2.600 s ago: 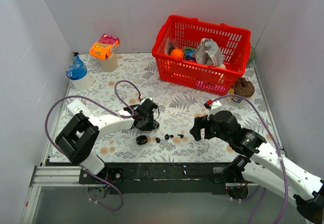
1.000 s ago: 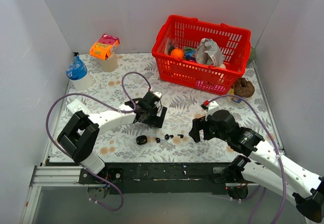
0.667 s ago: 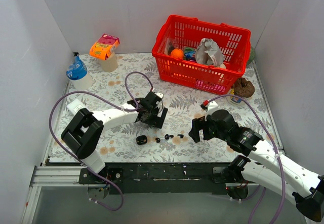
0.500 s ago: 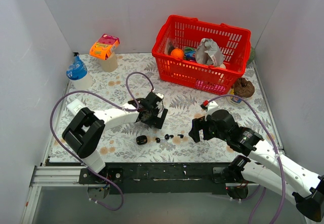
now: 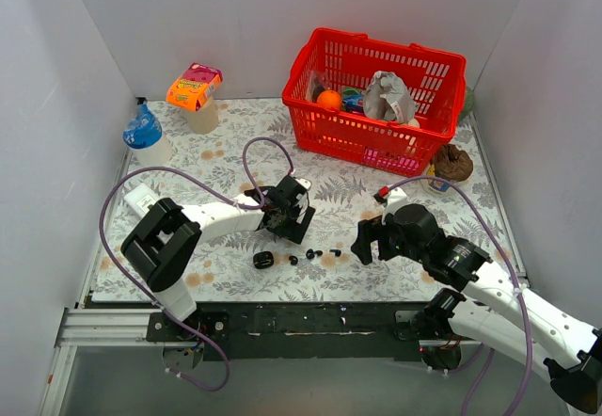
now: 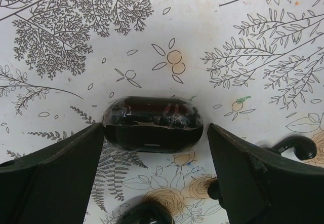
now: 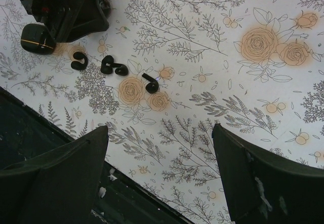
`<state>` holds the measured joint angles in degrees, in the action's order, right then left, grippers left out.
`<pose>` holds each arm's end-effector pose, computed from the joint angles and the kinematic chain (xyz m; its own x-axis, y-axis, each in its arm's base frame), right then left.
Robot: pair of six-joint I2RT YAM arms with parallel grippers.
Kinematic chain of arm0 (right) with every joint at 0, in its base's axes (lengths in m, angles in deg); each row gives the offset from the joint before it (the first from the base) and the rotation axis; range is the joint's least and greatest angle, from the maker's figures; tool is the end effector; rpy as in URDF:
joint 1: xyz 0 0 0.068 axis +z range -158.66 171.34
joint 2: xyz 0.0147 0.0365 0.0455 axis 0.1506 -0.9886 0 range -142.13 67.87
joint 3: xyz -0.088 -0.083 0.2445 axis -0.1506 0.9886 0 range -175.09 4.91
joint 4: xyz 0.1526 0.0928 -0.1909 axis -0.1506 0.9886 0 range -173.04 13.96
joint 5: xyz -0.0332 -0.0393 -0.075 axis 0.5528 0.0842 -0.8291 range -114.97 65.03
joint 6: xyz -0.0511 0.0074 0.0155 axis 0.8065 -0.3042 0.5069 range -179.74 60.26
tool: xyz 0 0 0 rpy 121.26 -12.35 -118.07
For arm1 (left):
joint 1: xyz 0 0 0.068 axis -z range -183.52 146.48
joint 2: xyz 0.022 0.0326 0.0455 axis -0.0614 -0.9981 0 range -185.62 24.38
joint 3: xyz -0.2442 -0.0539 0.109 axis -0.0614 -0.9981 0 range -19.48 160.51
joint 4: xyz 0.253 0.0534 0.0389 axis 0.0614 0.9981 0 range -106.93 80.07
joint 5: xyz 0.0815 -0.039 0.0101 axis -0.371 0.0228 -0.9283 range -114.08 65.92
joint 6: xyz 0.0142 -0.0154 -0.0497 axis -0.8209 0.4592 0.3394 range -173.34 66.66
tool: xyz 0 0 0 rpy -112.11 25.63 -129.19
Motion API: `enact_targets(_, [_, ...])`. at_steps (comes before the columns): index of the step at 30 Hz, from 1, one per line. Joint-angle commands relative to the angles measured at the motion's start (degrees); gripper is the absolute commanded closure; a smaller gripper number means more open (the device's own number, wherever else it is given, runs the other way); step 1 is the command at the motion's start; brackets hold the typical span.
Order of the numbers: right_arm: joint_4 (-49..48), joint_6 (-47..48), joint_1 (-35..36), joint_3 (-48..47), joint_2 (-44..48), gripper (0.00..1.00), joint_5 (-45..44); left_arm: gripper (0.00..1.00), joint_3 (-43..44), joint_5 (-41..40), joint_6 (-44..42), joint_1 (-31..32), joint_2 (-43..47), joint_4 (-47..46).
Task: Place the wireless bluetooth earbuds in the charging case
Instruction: Pick up the charging case at the center of the board.
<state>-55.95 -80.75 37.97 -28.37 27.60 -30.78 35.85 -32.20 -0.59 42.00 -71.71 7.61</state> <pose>0.1123 0.1136 0.2525 -0.5979 -0.1134 -0.7935 -0.4834 0.8406 0.2441 0.2267 -0.2236 0.1623 -0.9146 -0.1934 -0.3552 -0.1043 0.9613 -0.2551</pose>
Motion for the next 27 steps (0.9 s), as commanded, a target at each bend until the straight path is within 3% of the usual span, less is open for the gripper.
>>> enact_targets(1, [-0.11, -0.25, 0.39, -1.18, 1.60, 0.09, -0.35, 0.17, 0.75, -0.84, -0.37, 0.27, -0.50, -0.72])
enact_targets(7, [0.15, -0.43, 0.39, -1.18, 1.86, 0.09, -0.35, 0.22, 0.66, -0.76, -1.25, 0.27, -1.29, -0.72])
enact_targets(13, [0.07, -0.43, 0.30, -1.18, 1.69, 0.09, -0.35, 0.37, 0.13, -0.40, -1.42, 0.27, -1.03, -0.45])
enact_targets(18, [0.07, -0.25, 0.39, -1.79, 1.34, 0.09, -0.35, 0.62, -1.10, -1.89, -0.81, 0.36, 1.94, -1.33])
enact_targets(22, [0.42, 0.27, 0.30, -5.03, 0.37, 0.09, 0.17, 1.00, -5.13, -5.58, -0.80, 0.27, 10.73, -6.76])
enact_targets(27, [-1.95, 0.45, 0.30, -9.70, -0.07, 0.02, 1.76, 1.00, -17.06, -3.58, -1.16, 0.27, 26.37, -22.31])
